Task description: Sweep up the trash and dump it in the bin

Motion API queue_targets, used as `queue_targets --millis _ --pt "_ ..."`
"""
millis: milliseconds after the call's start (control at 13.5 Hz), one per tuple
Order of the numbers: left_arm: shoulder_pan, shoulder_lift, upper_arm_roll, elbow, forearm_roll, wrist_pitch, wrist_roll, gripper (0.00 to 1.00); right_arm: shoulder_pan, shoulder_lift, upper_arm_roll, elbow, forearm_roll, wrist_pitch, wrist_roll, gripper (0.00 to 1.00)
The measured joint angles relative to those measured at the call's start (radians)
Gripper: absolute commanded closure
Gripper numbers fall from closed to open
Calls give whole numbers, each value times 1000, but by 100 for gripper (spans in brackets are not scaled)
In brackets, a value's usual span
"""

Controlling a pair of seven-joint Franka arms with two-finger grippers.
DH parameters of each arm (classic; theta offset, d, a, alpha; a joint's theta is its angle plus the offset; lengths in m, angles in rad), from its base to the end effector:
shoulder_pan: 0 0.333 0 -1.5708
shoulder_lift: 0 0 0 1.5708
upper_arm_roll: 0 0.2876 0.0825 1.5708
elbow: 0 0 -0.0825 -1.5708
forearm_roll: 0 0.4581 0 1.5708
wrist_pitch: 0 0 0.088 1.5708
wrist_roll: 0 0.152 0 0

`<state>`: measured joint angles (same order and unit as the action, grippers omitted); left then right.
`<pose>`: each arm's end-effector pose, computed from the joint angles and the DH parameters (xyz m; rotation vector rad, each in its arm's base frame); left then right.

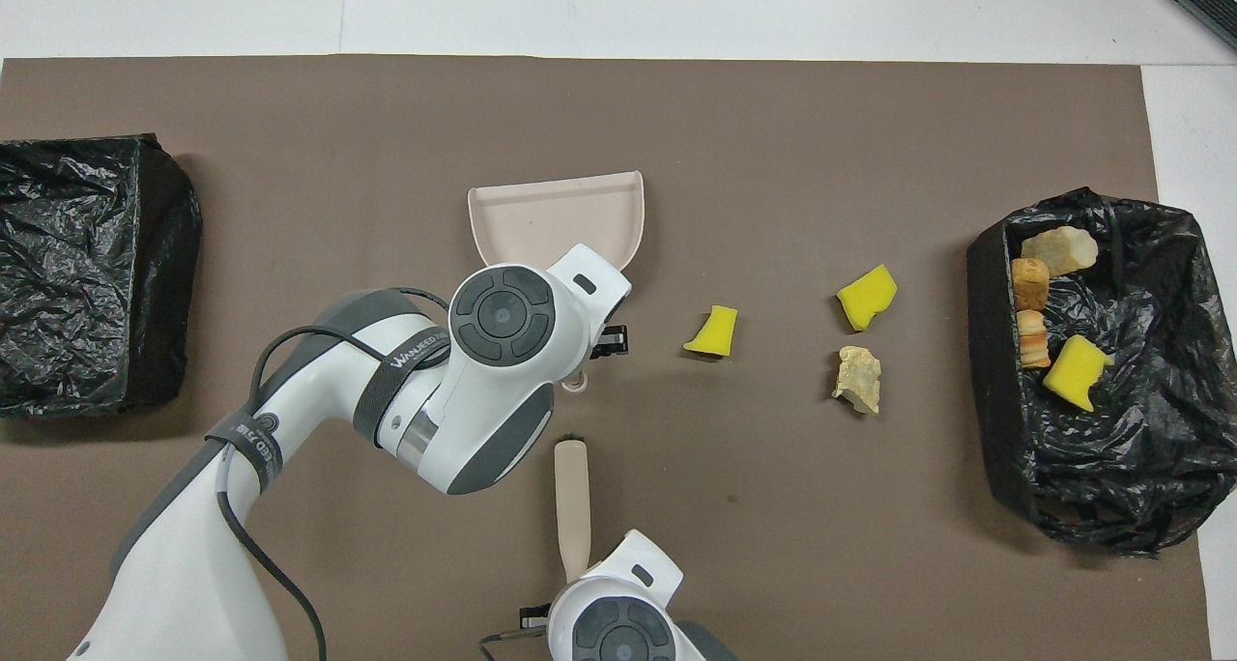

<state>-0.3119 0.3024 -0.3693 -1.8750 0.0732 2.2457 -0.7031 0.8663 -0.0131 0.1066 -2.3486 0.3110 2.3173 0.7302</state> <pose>0.5386 -0.4275 0.2573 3.0467 -0.0018 0.0592 0.2985 0.4662 0.2122 -2.9947 -0.0427 0.2718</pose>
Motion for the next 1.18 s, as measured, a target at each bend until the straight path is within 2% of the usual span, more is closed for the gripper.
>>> queue_targets --millis 74,148,222,295,591,738,960,1182 --pt "0 7 0 -1 1 12 -8 40 -1 0 -2 1 0 -6 -11 100" --pt "-1 12 0 -2 1 19 -12 75 -5 -2 -4 7 0 -29 -22 100" --pt "-1 16 0 -2 1 20 -15 95 -16 -10 -7 19 -1 -80 -34 100" --pt "-1 17 0 -3 1 21 -15 100 -35 -30 -10 36 -4 -150 -47 100" --pt "0 17 4 -3 2 18 -16 100 -156 -210 -14 69 -55 -474 -83 100" --pt "6 11 10 -1 2 0 -16 100 -220 -282 -15 62 -101 -574 -92 100" --pt "34 -25 21 8 3 -56 -16 100 -327 -310 -16 53 -197 -627 -166 100" --pt "86 -91 23 11 9 -133 52 100 -508 -298 -19 42 -345 -572 -339 100"
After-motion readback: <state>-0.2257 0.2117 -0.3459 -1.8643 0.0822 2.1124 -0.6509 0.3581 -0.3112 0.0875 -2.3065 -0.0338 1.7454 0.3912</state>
